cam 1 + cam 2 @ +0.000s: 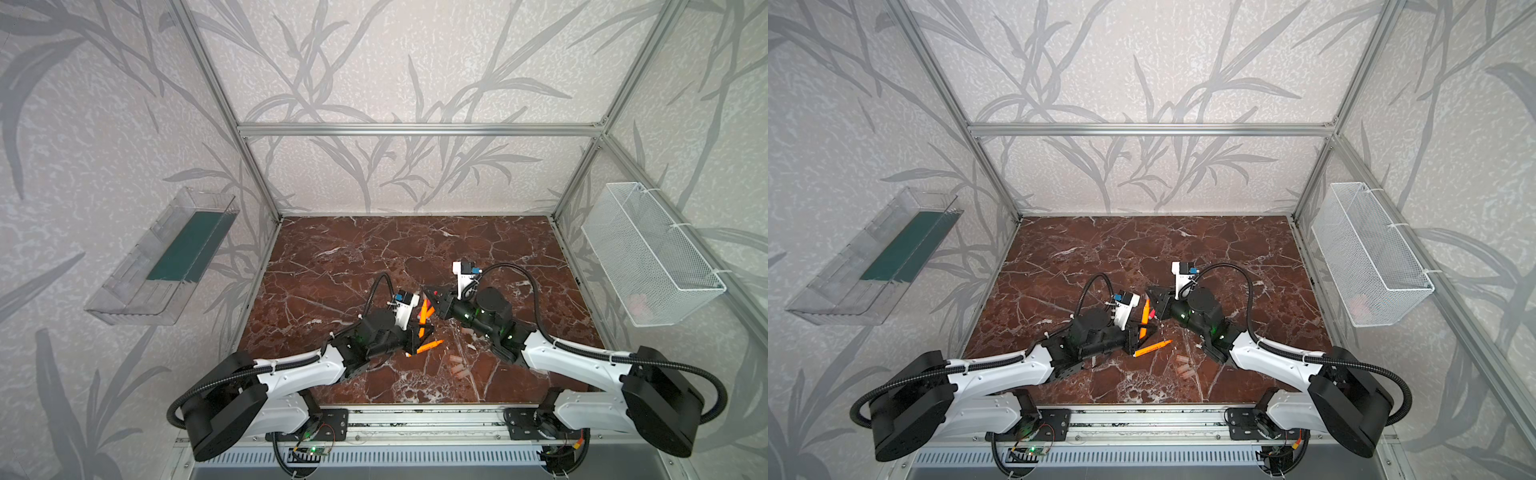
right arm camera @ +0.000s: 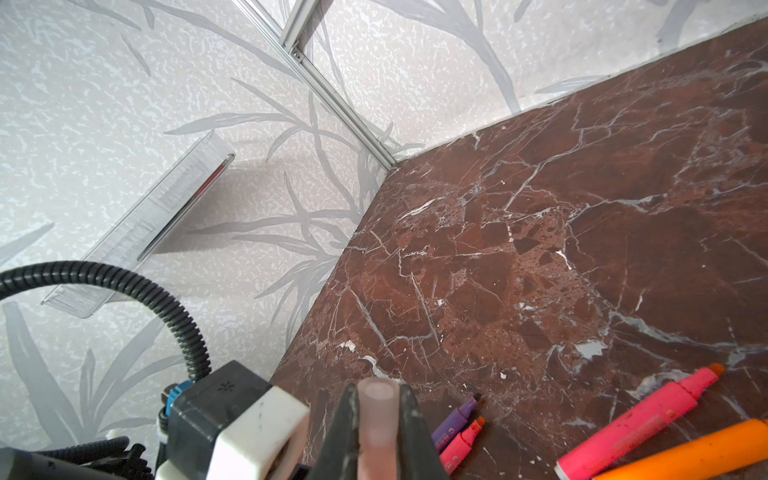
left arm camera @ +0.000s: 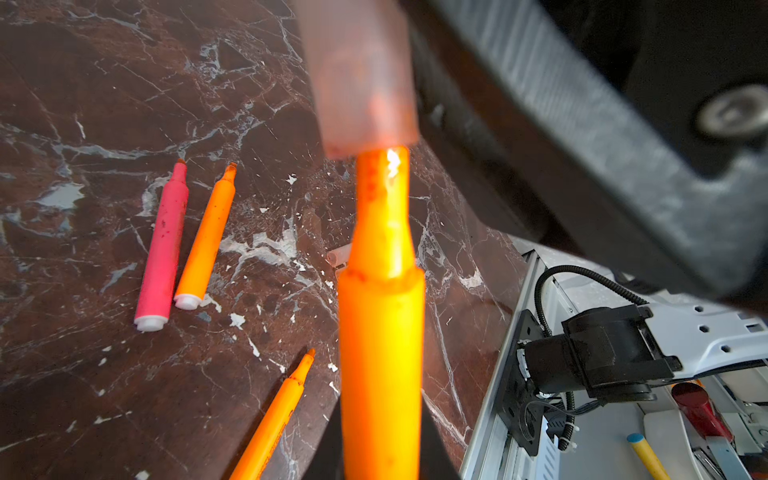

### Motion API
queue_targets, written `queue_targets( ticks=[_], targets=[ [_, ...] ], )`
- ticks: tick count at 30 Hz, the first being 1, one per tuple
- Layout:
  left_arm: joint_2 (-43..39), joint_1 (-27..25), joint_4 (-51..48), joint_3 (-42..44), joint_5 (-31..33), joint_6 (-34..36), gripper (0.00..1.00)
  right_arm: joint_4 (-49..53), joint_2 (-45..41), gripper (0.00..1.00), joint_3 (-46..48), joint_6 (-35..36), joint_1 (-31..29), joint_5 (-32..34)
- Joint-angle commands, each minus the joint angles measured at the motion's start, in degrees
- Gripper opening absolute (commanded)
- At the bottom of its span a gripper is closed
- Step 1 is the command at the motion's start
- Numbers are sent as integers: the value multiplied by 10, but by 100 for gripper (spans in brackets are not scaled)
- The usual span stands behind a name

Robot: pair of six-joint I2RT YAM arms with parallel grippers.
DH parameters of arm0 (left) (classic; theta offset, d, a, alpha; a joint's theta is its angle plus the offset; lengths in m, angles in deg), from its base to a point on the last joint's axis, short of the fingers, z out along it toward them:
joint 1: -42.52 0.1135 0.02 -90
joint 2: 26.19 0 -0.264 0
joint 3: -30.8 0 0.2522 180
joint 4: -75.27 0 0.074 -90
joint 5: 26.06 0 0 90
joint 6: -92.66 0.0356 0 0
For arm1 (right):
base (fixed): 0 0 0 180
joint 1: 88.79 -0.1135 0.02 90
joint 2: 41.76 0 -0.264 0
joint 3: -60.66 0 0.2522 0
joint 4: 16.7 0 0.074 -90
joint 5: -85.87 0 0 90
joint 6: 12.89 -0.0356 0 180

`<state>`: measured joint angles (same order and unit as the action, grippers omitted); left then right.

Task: Insert the pens into the pen caps
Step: 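Lower the cap onto the orange marker tip held by the left gripper, then push the cap down over the orange marker with the right gripper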

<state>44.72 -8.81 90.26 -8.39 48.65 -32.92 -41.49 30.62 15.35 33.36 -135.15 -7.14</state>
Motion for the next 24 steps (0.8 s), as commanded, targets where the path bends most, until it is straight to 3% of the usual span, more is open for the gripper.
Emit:
queue_targets(
  ticks=[1,12,24],
  targets=[
    [-13,-2,26,4,14,2,0,-30,-10,0,12,-5,-11,9],
    [-19,6,39,9,18,-12,0,-34,-15,0,28,-7,-30,15],
    [-26,37,103,5,-78,-36,0,-70,-18,1,56,-6,-38,-2]
  ],
)
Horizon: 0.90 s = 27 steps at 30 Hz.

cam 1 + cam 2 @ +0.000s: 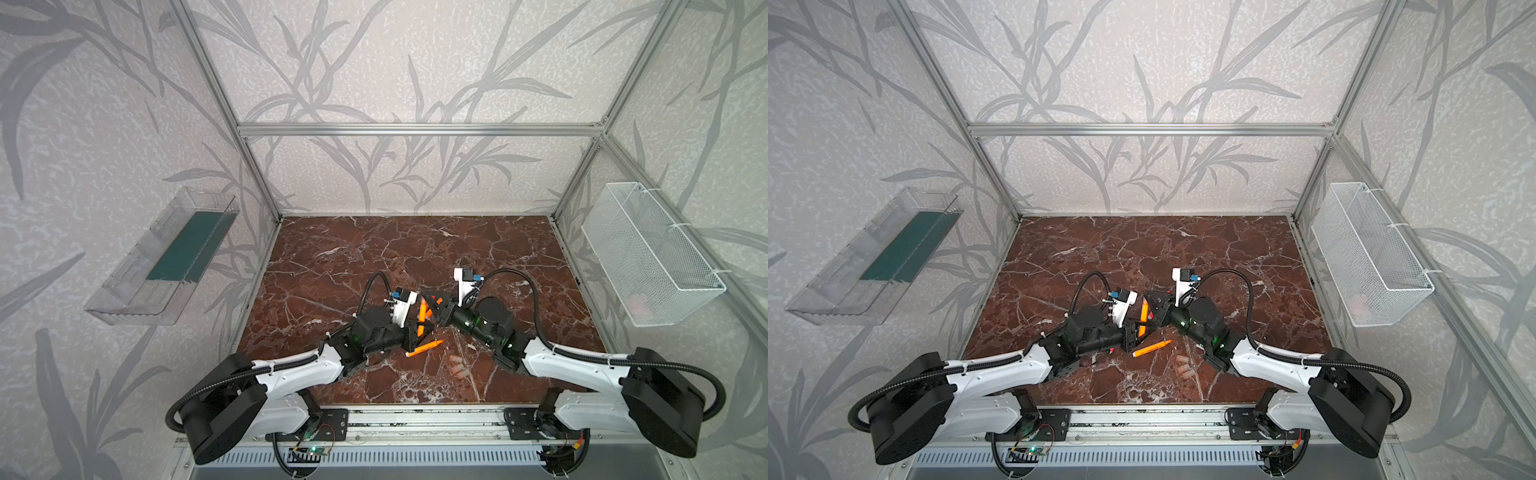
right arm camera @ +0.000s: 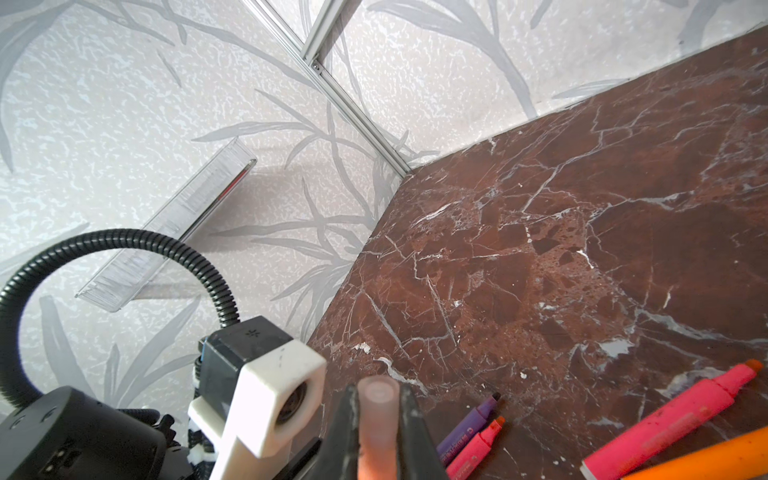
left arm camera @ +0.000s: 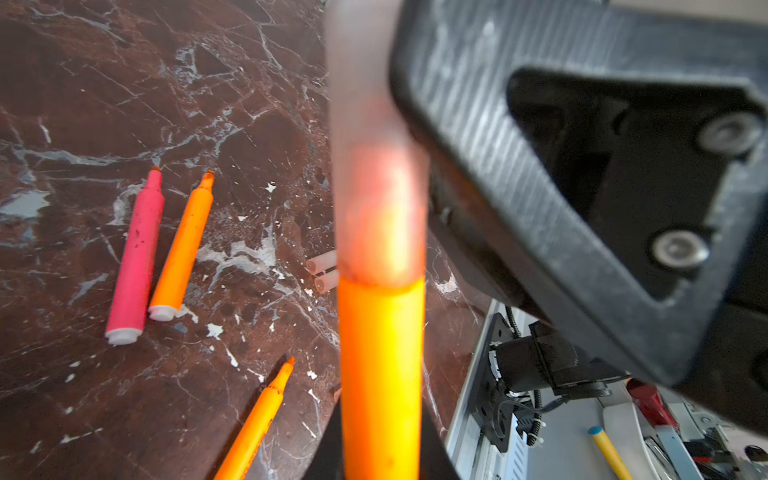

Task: Insert the pens into the pen caps
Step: 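Push the cap down over the orange marker with the right gripper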

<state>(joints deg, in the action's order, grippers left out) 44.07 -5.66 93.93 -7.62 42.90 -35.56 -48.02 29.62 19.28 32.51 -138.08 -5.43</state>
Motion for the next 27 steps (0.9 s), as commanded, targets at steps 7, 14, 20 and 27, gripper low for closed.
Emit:
queue_targets(
  ticks=[7,14,20,27],
  targets=[
    [-39,9,43,3,-2,5,0,8,-19,23,23,6,-9,-1],
    [-51,9,24,22,25,58,0,98,-67,57,4,24,-9,20],
    [-65,8,14,42,43,110,0,154,-121,76,6,39,-8,53],
    [-68,7,23,50,22,135,0,203,-154,79,-27,68,-7,65]
  ],
)
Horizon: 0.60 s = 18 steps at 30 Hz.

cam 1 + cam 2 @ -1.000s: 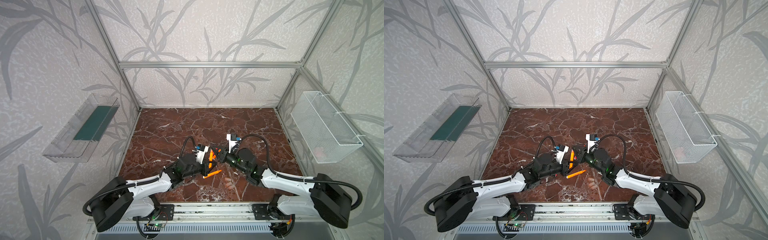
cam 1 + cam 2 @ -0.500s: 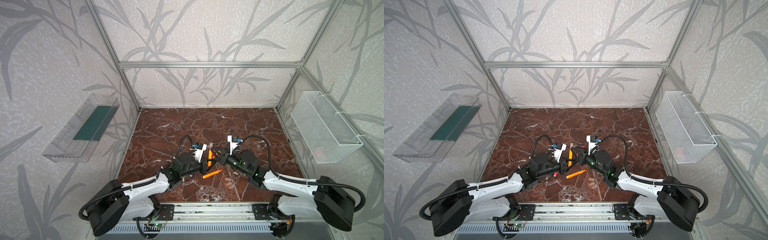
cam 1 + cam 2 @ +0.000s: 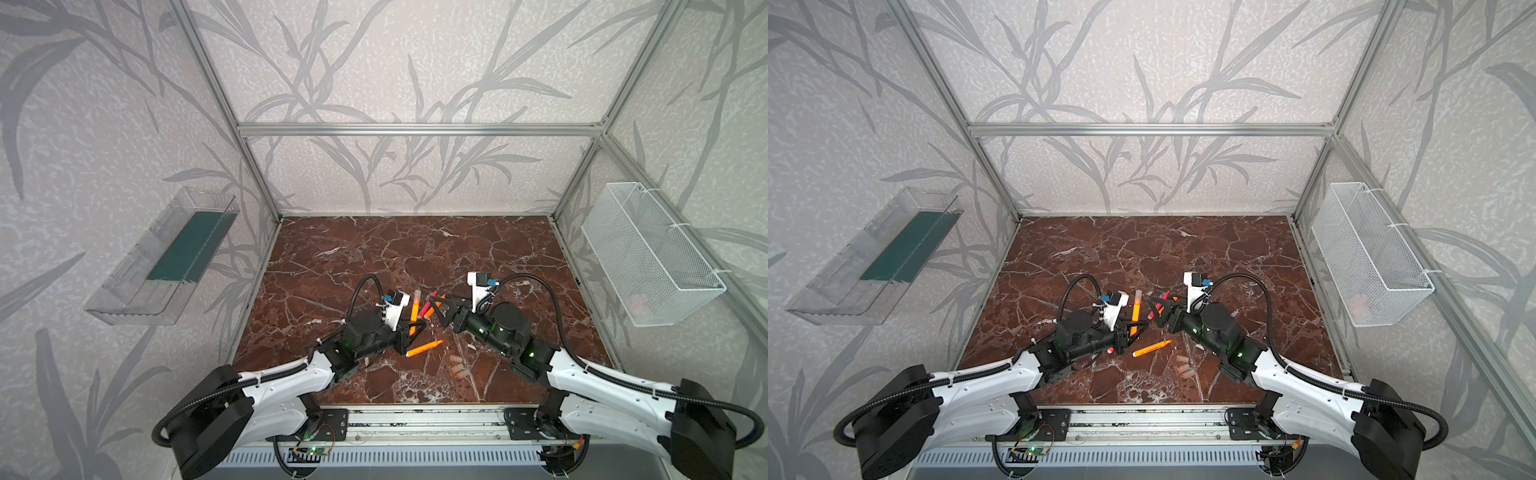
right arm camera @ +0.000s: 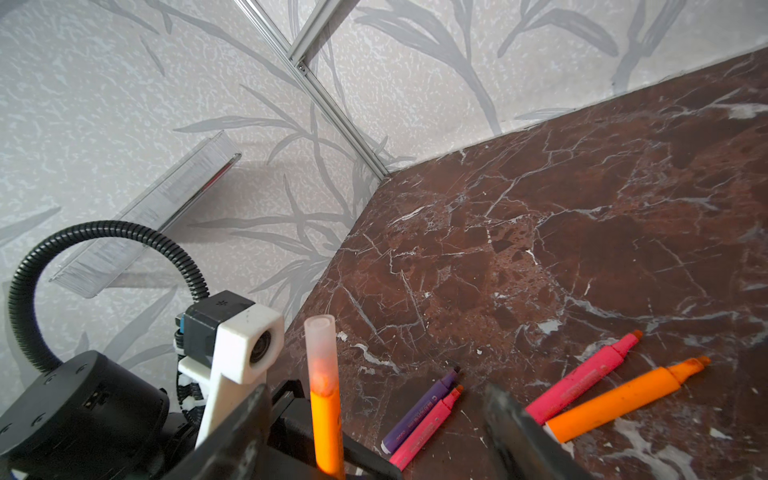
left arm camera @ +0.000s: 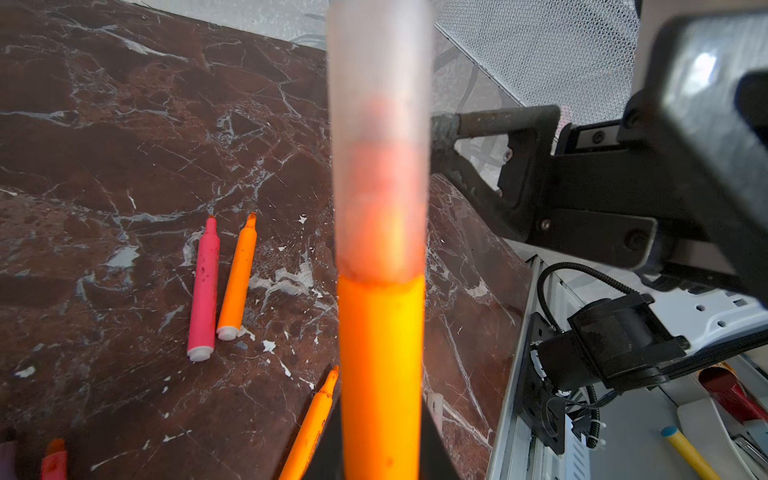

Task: Insert the pens into the pen caps
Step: 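Push the cap down over the orange marker with the right gripper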

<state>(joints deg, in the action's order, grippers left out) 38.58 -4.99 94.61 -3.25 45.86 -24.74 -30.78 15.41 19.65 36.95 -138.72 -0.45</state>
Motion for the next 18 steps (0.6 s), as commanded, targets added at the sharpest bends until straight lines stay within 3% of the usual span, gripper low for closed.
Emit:
queue_targets(
  ticks=[1,7,18],
  targets=[
    [-12,0,19,7,-14,30,0,35,-12,79,-37,25,-2,16],
    [1,-5,31,8,-28,35,0,57,10,77,-75,29,-2,4],
    [9,-5,35,7,-21,32,0,44,123,59,-142,25,-3,-55]
  ],
)
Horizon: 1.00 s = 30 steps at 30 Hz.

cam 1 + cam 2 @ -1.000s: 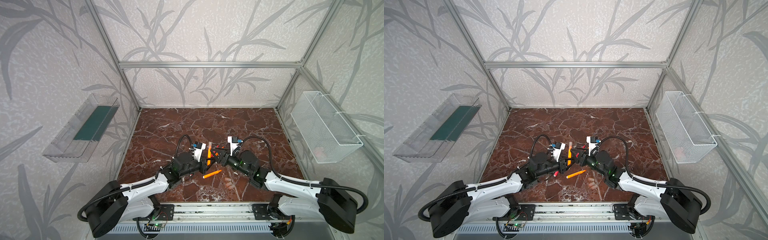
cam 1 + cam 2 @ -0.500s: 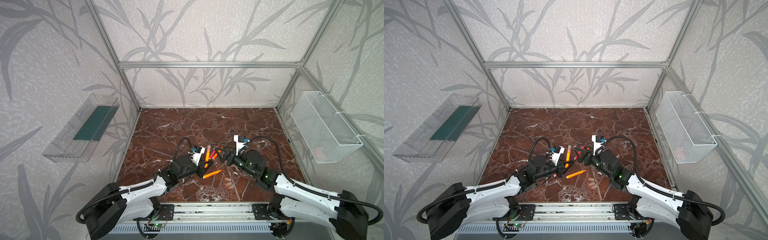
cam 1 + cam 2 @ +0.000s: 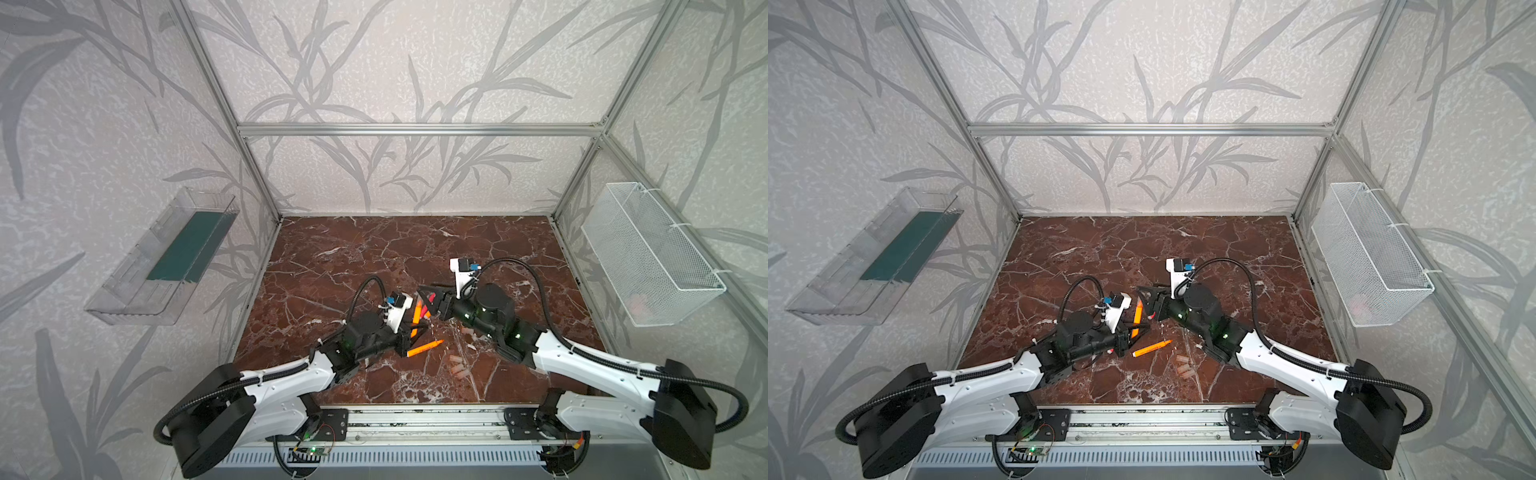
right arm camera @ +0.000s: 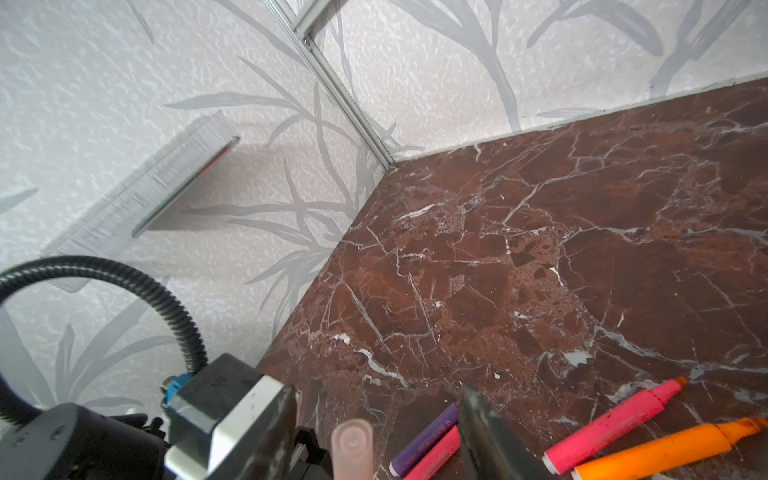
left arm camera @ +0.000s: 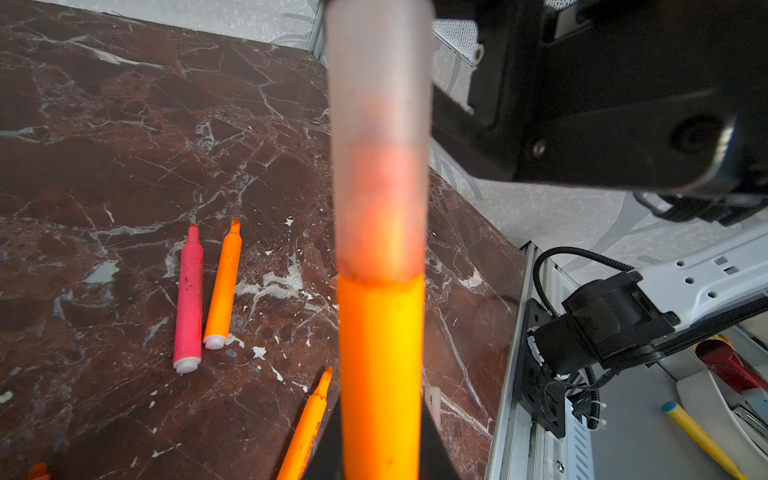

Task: Insert the pens into the pen caps
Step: 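Push the cap down over the orange marker with the right gripper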

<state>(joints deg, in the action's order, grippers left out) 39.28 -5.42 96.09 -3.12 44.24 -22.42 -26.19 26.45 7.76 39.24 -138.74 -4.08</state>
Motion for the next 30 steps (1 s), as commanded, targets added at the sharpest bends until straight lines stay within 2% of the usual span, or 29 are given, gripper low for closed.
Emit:
queue_targets(
  ticks=[1,15,22,27,30],
  targets=[
    [1,-1,21,5,-4,9,0,-2,21,57,-29,3,-2,-24],
    [2,-1,3,-4,26,4,0,14,45,23,-35,-1,-11,-43],
    [-3,4,-38,-34,61,4,0,8,59,1,-13,-5,-30,-41],
    [-20,23,-69,-62,85,6,0,-11,66,0,6,-2,-46,-34],
    [-32,56,-78,-85,63,-5,0,-34,71,0,22,0,-56,-34]
  ],
)
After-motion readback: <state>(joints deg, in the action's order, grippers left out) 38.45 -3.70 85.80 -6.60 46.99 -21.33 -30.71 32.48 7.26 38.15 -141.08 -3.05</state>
